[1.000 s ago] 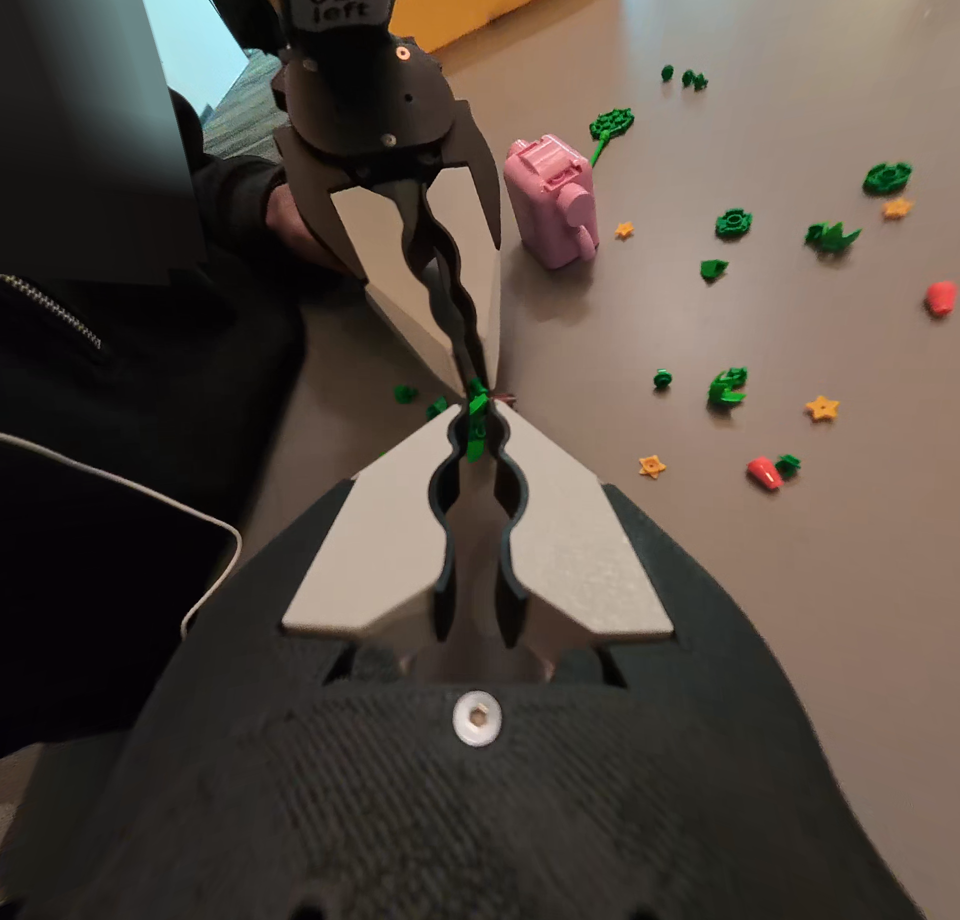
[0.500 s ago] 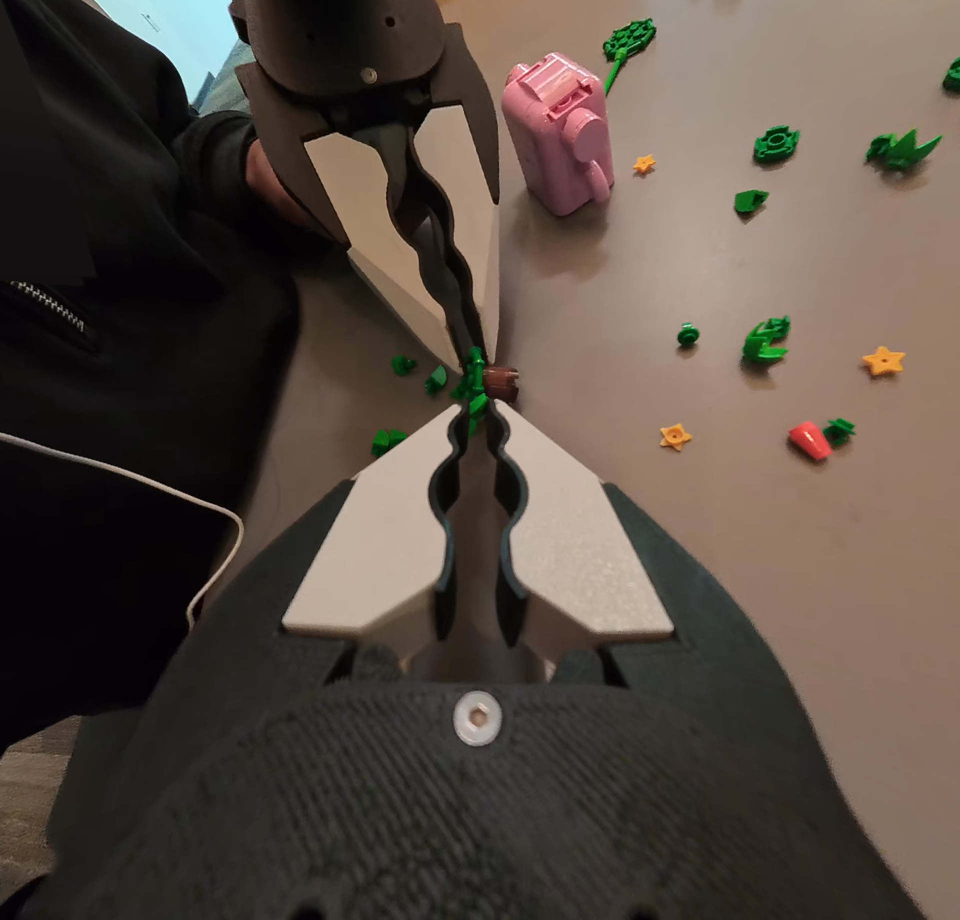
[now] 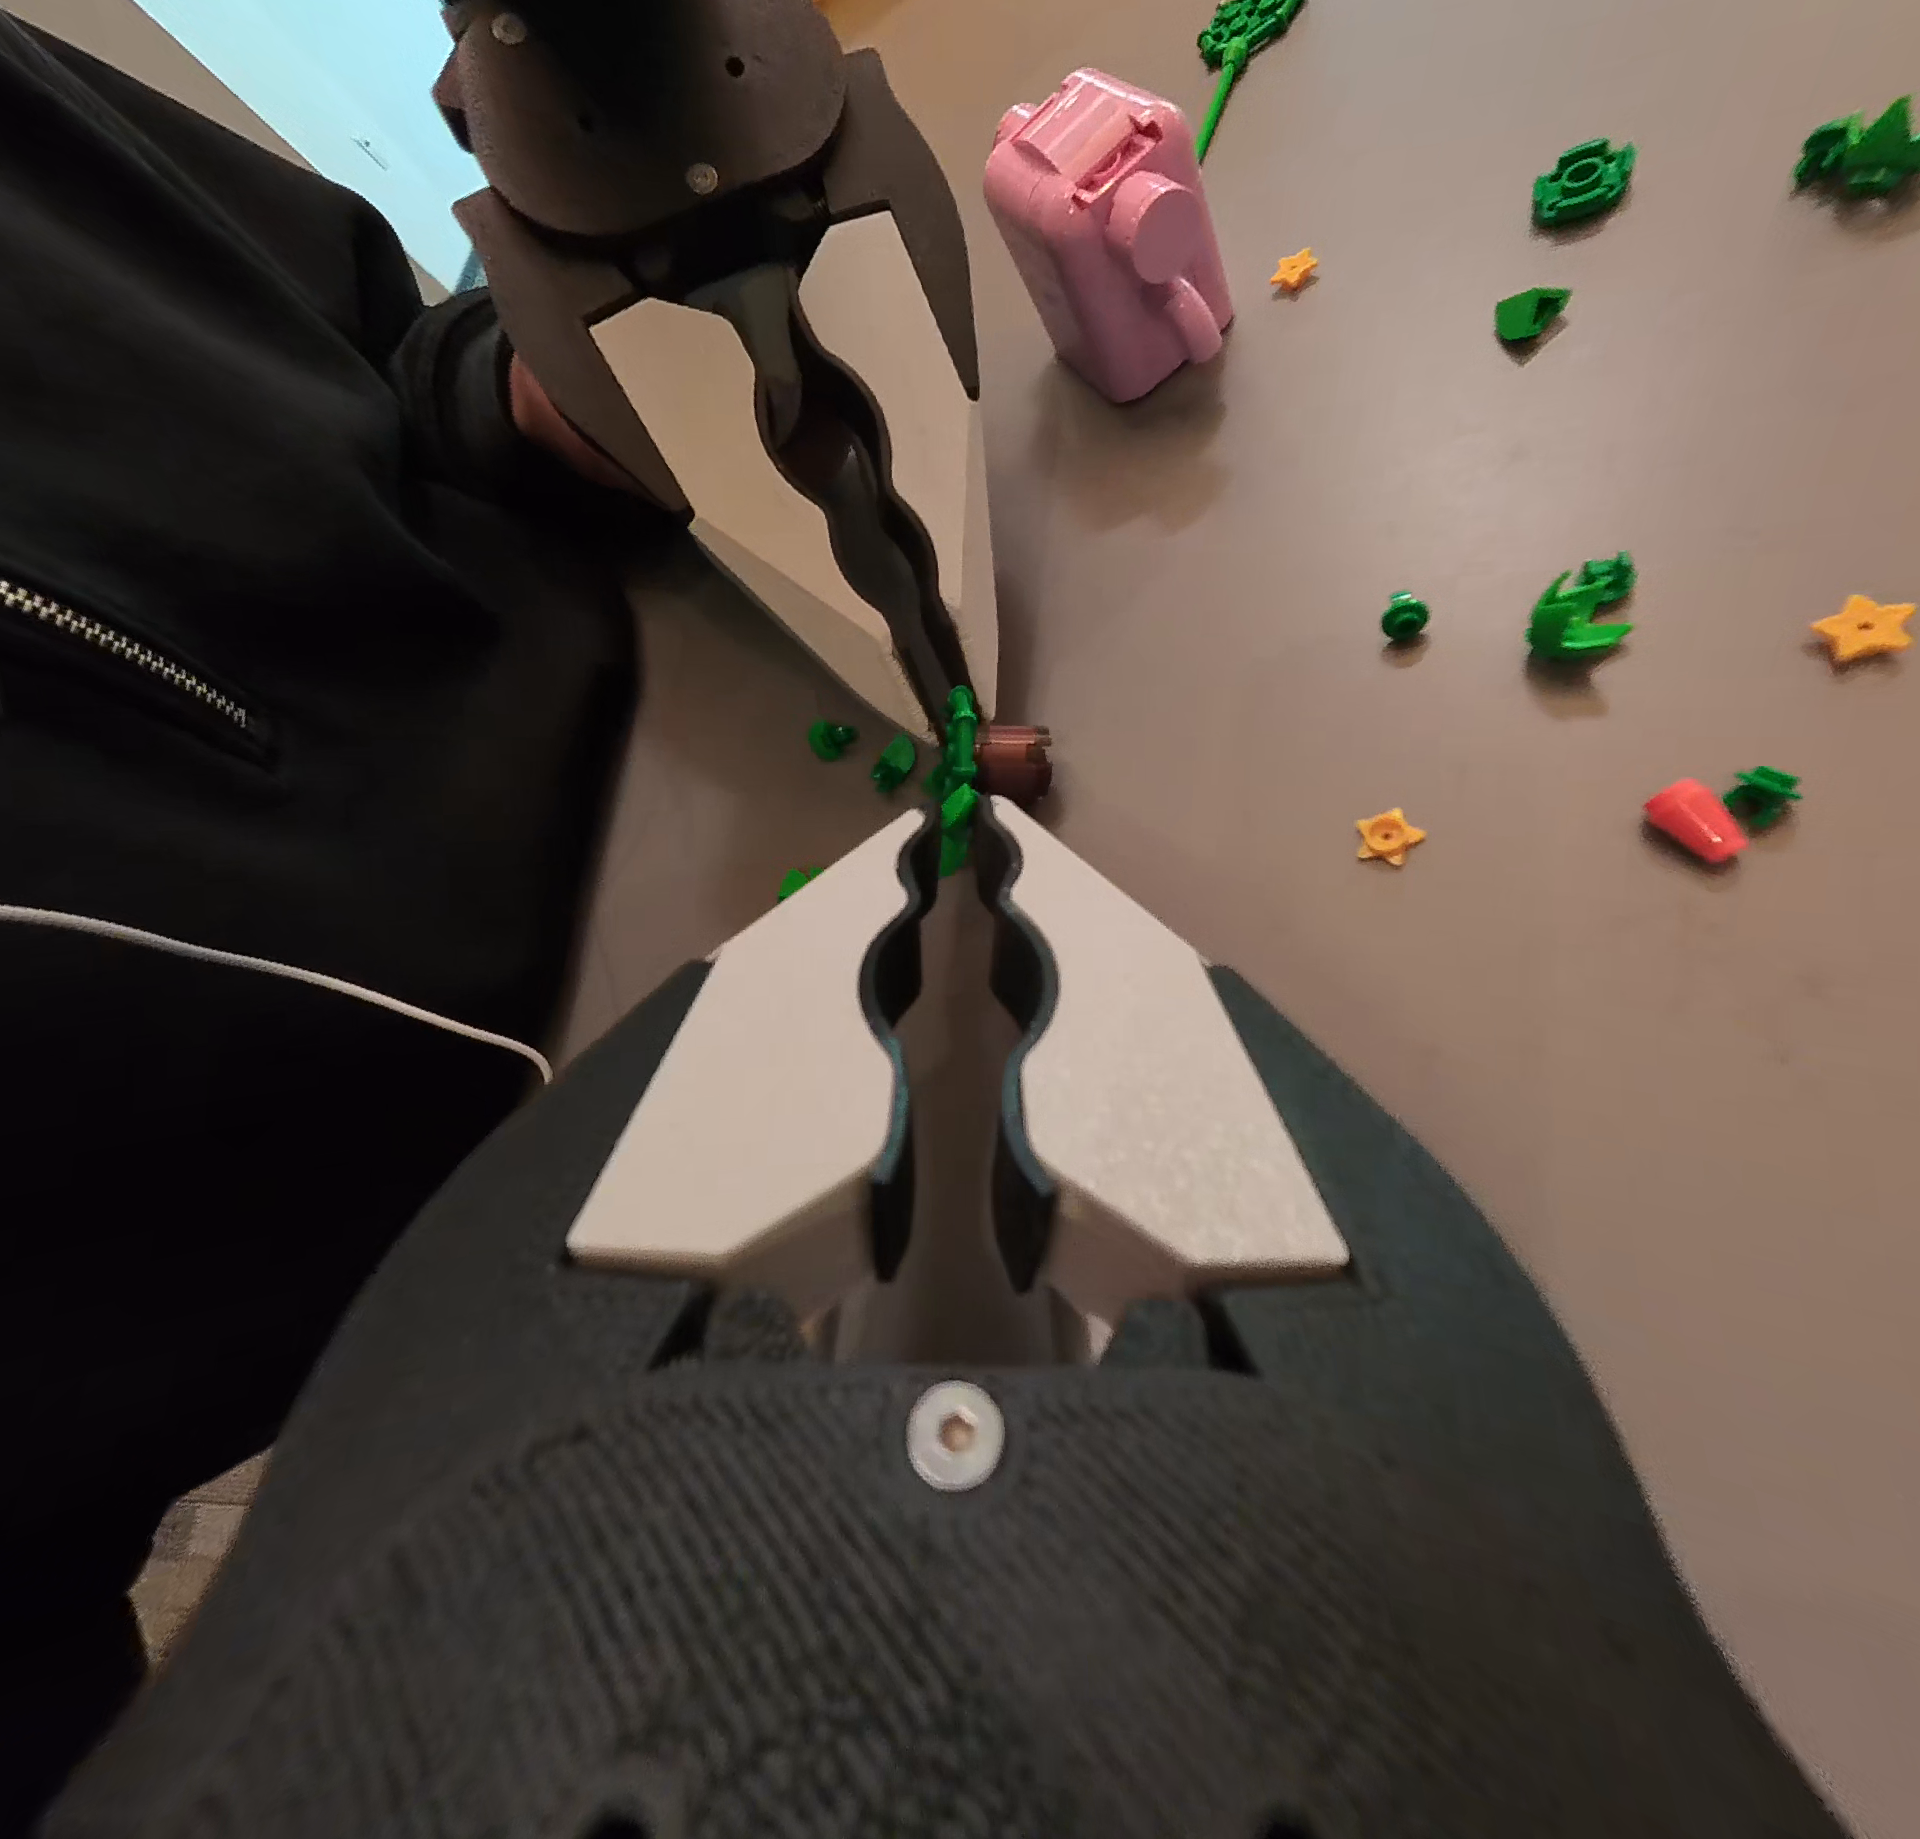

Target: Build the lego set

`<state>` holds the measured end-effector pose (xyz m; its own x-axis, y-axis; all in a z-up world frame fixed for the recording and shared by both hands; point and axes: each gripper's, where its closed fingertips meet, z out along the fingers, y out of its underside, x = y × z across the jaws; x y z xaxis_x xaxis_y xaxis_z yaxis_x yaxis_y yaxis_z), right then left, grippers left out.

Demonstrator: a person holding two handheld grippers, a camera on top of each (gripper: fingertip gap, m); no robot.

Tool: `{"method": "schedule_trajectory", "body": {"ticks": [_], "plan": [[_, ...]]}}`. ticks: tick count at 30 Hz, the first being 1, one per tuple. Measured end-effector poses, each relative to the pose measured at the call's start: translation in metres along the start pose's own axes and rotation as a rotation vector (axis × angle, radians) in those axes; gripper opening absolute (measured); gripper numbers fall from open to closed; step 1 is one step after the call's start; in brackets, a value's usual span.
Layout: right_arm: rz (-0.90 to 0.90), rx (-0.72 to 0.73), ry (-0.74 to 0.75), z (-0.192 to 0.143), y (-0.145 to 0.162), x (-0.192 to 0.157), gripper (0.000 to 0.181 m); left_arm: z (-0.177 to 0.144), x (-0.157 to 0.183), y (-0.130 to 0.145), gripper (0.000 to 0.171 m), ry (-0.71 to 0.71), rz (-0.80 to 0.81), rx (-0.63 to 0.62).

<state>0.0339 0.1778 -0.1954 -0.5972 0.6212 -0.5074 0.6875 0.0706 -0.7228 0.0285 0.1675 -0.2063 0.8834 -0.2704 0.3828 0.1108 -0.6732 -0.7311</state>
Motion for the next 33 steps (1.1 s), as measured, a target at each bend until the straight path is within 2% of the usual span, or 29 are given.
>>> {"method": "schedule_trajectory", "body": {"ticks": [19, 33], "plan": [[0.170, 0.028, -0.061, 0.0025, 0.0000, -0.0002, 0.004, 0.0001, -0.0005, 0.0024, 0.005, -0.007, -0.008, -0.008], [0.185, 0.036, -0.058, 0.0025, -0.0013, 0.0012, 0.003, 0.0020, -0.0017, 0.0013, 0.003, -0.031, 0.017, -0.016]]}}
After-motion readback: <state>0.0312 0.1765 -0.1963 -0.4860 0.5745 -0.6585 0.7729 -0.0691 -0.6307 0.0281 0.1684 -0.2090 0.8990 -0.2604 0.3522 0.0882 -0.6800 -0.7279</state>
